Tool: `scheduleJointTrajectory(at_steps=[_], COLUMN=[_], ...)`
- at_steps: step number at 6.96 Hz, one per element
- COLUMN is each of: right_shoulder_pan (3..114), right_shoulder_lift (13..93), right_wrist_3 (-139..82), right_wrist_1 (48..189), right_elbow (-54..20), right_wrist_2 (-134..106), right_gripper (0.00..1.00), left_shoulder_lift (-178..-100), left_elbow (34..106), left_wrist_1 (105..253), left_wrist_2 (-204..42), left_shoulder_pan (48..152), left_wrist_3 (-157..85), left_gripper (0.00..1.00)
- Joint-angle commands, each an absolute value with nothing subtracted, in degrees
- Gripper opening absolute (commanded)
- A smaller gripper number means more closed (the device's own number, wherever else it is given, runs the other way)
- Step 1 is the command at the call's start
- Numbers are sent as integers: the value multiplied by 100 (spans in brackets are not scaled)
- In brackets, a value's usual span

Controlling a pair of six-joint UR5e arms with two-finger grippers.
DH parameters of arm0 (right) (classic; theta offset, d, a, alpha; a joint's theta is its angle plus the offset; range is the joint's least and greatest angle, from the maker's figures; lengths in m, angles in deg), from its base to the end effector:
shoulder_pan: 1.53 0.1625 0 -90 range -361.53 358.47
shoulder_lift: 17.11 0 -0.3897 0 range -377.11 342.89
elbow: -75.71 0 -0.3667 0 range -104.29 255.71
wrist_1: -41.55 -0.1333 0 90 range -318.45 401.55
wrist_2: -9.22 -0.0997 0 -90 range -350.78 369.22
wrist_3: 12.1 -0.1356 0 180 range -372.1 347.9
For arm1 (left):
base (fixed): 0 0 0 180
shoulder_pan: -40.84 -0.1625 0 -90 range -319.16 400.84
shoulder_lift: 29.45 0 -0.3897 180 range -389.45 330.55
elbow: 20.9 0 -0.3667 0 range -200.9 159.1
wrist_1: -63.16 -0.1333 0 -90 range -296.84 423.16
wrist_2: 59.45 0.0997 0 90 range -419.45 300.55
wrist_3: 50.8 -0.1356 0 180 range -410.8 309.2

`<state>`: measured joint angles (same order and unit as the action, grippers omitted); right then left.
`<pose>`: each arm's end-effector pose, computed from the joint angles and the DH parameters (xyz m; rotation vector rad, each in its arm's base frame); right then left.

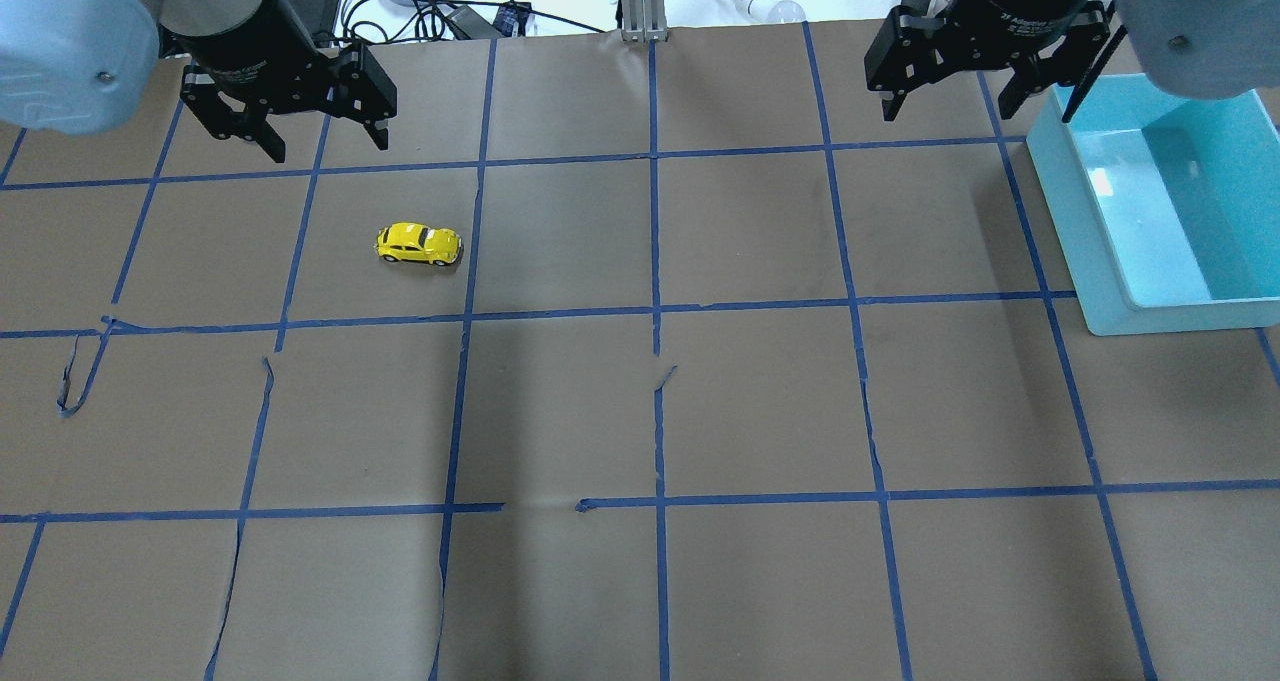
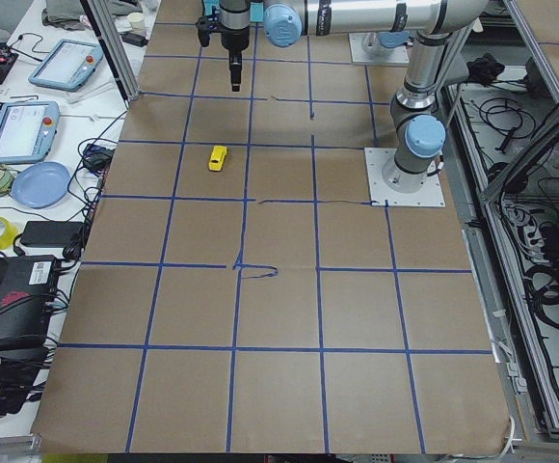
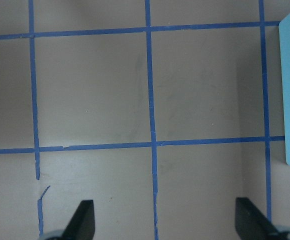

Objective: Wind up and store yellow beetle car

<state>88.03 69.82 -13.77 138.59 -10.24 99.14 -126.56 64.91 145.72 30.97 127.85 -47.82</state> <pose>0.1296 -0.5062 0.4375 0.0575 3.1305 -0.2195 -0.1048 -0.5307 0.4032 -0.1635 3.1276 -0.1236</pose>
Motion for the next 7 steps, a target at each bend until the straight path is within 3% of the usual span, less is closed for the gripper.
scheduleJointTrajectory(at_steps=[1,7], right_shoulder_pan=[8803,8803], right_shoulder_lift=[6982,6982], right_wrist_3=[-1377,-1377], right_wrist_1=[13859,13859], right_elbow=[-1024,-1024], right_wrist_2=[9922,9913], right_gripper=[100,100], left_shoulder_lift=[-12639,-12542], left_elbow=[6497,6497], left_wrist_1=[14578,14709], left_wrist_2=[3099,3108], left_shoulder_pan=[12803,12794], left_wrist_3=[-4782,-4773], left_gripper=[100,100])
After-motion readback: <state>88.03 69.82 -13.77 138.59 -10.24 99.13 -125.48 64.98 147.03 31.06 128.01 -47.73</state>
